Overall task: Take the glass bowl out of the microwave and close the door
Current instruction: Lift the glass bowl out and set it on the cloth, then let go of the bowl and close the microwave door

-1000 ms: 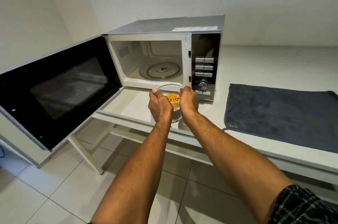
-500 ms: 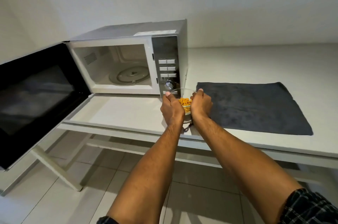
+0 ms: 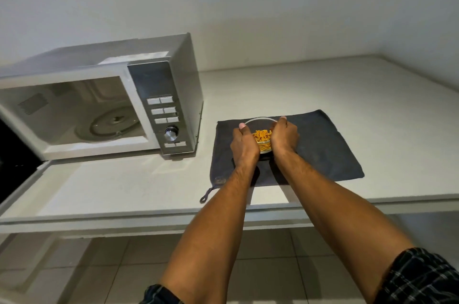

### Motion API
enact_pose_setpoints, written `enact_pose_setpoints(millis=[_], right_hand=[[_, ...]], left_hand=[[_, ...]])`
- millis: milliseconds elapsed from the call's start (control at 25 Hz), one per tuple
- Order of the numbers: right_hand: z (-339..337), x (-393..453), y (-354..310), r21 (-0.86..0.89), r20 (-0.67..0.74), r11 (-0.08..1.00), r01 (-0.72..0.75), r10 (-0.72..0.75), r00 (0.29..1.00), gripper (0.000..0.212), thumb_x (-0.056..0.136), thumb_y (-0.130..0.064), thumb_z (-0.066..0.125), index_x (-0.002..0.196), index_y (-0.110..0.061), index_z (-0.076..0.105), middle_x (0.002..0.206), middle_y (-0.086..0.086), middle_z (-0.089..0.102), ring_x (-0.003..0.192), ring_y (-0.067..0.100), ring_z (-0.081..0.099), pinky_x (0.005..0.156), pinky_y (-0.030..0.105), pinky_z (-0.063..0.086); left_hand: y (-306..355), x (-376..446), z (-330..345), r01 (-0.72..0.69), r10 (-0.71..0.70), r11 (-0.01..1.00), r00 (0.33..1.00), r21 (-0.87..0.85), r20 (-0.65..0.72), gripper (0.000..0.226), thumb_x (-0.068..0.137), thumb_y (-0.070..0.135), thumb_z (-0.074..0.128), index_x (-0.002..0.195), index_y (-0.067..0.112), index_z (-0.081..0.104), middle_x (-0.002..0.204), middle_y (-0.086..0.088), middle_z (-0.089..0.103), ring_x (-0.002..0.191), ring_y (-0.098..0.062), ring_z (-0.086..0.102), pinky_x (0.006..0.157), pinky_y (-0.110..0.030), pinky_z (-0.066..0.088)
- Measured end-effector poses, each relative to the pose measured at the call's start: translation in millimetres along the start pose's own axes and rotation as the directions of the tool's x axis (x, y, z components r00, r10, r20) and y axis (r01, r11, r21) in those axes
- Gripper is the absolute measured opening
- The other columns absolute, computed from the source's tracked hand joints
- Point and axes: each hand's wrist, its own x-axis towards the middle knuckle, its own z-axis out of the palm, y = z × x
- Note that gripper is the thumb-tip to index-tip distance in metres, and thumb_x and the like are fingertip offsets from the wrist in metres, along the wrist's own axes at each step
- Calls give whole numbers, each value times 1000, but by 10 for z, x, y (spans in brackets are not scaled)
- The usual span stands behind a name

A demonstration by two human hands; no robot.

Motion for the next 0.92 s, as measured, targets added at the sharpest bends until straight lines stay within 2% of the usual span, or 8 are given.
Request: enact_pose_setpoints(millis=[120,200,520,560,640,720,800,920], right_hand=[[-90,188,40,-17,-25,1000,-7,6,1000,56,107,-37,29,101,-2,73,99,13,70,90,29,63,77,33,42],[-116,287,71,-8,-22,1000,-30,30,999,58,106,-38,28,103,-2,74,102,13,73,97,31,67,80,35,47],[-140,380,105,-26,-12,997,-71,71,997,57,106,-41,27,99,-7,73,103,12,74,94,28,69,81,38,52],[-150,349,86,-59,-45,998,-34,32,998,55,106,-42,28,104,-9,72,106,10,73,94,25,67,78,36,49],[-171,236,28,-114,-166,980,163,-181,969,45,105,-39,34,114,-12,68,113,7,70,99,23,62,76,31,41],[-139,58,-34,-68,-233,901,428,-432,871,34,102,-34,43,107,-10,68,108,7,69,98,22,62,73,31,45],[-10,-176,-59,33,-177,799,600,-586,790,34,100,-29,49,89,-5,69,88,8,71,80,22,64,68,33,51],[338,-614,-5,140,34,752,644,-654,756,37,99,-27,55,70,-8,66,62,0,64,56,12,56,55,20,43]], left_hand=[[25,57,190,-12,11,1000,998,4,55,56,103,49,19,131,12,49,124,-12,60,98,-21,55,85,-32,41],[29,90,282,-16,15,1000,997,17,74,56,103,49,19,132,11,49,125,-12,59,95,-19,52,84,-31,38],[45,148,335,-45,35,996,993,82,111,59,103,51,17,136,13,48,131,-12,57,100,-17,48,86,-29,33],[40,145,302,-84,75,993,992,88,101,58,103,51,17,133,13,51,128,-10,59,99,-16,50,85,-29,34],[35,132,172,-226,222,967,974,121,45,54,103,50,20,119,16,58,114,-7,64,99,-17,57,82,-29,39],[46,138,-55,-365,373,913,928,182,-8,47,102,50,22,102,18,57,96,-1,64,89,-17,61,73,-28,44],[51,152,-354,-485,507,831,862,274,-13,45,102,49,24,93,19,55,85,1,62,78,-15,60,65,-28,46],[31,136,-900,-599,652,681,758,422,25,42,102,43,29,84,18,57,74,3,61,67,-14,57,57,-27,43]])
